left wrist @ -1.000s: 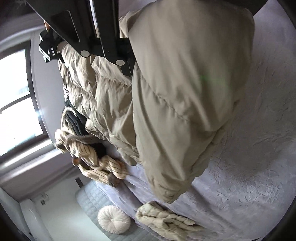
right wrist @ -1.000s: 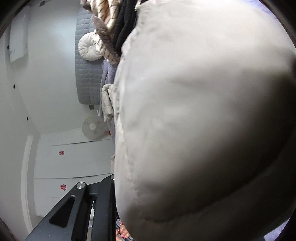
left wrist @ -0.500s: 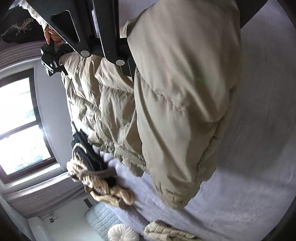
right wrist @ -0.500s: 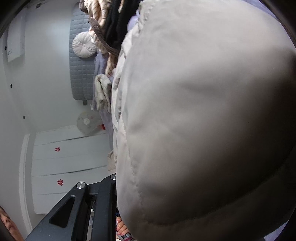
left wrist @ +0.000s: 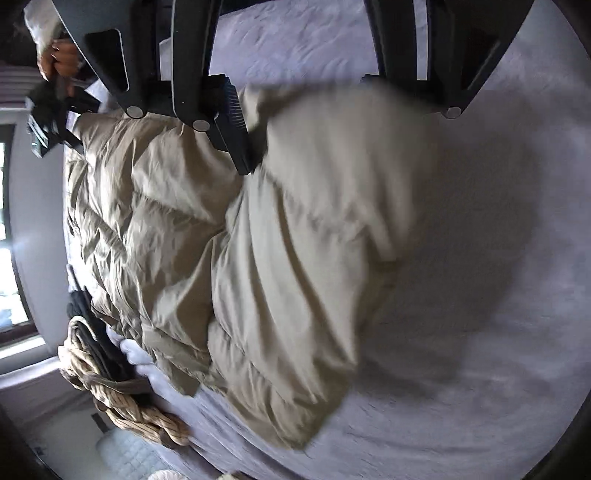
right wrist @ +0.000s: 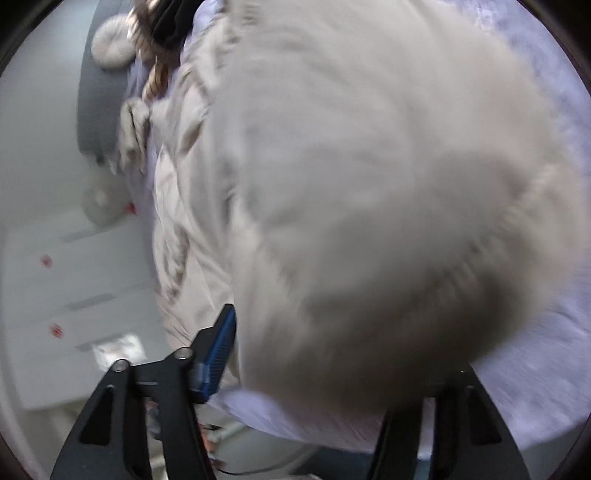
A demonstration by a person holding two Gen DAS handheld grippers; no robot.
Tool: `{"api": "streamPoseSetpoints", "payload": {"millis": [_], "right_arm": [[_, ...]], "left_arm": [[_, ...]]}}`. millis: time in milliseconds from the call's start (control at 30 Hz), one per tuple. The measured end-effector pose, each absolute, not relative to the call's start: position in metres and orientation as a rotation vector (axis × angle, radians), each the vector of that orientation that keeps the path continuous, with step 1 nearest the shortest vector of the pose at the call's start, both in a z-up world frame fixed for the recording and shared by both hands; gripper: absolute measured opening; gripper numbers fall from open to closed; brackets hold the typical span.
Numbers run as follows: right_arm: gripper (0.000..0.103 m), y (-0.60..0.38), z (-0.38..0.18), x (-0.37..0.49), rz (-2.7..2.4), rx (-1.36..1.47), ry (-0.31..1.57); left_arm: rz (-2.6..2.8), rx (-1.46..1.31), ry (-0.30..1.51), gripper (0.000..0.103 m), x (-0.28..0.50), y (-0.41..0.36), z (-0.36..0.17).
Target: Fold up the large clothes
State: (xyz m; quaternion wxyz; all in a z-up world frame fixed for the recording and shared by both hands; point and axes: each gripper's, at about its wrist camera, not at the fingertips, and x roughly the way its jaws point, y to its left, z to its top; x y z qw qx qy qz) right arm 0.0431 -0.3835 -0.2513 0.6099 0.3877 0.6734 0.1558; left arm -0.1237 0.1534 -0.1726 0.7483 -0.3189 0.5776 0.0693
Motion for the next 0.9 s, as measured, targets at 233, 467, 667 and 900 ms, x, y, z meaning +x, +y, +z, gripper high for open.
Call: {"api": "streamPoseSetpoints", "payload": {"millis": [233, 467, 667, 900], "right_arm": [[0.059, -0.389, -0.197, 0.047, 0.343, 0.668, 1.520], [0.028, -0.316, -0.139, 0.036, 0.307, 0.497, 1.376], [0.028, -0.289, -0.158, 0.110, 0.101, 0.341, 1.358], [0.026, -0.303, -0.218, 0.148, -0.015, 0.295, 1.430]], "left_arm": [[0.274, -0.588, 1.250, 0.047, -0.156, 0.179, -0.126], [0.282, -0.473, 1.161, 0.047, -0.119, 0.187, -0.094], [0.279, -0.443, 1.213, 0.048, -0.030, 0.192, -0.145], [0.263, -0.442, 1.336, 0.075, 0.013, 0.206, -0.208]]}}
